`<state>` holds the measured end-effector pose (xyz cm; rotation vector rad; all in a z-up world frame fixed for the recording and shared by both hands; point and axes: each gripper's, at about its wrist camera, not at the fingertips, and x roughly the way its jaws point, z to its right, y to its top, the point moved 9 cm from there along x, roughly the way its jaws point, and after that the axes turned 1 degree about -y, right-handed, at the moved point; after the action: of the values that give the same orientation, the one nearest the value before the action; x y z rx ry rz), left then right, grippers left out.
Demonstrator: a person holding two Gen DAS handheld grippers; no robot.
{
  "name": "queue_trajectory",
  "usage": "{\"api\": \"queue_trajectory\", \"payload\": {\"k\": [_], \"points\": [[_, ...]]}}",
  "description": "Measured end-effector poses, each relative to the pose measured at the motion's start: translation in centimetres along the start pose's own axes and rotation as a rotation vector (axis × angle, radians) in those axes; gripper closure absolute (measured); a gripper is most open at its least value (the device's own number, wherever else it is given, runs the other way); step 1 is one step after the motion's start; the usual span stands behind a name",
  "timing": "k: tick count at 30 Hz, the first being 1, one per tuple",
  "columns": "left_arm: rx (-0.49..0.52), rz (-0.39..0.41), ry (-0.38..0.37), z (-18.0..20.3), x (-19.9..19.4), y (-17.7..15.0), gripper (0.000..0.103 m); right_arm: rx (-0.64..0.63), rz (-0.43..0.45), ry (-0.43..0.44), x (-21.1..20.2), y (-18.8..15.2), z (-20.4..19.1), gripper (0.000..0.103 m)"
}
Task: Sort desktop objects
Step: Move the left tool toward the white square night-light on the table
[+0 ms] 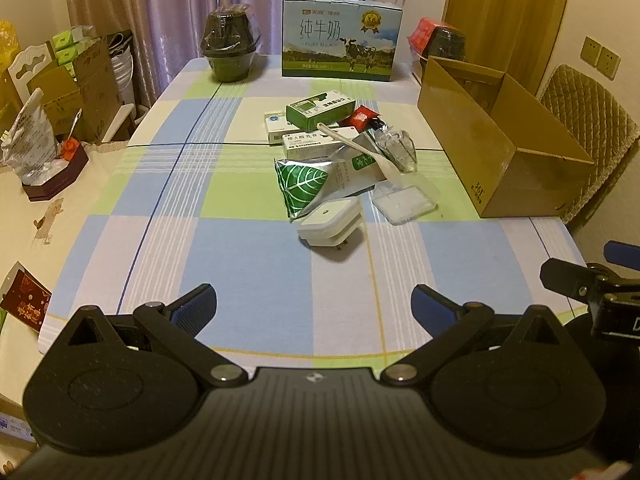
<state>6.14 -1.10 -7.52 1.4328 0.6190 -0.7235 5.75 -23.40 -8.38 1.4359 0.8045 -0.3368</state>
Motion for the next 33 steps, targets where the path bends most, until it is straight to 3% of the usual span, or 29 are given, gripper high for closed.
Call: {"api": "queue_trajectory", "payload": {"k": [33], "points": [[-0.051,-0.009,-0.035,-0.67,0.68,-0.76,0.001,-0.001,-0.047,0.000,0.85,-0.97,0.01,0.002]]}}
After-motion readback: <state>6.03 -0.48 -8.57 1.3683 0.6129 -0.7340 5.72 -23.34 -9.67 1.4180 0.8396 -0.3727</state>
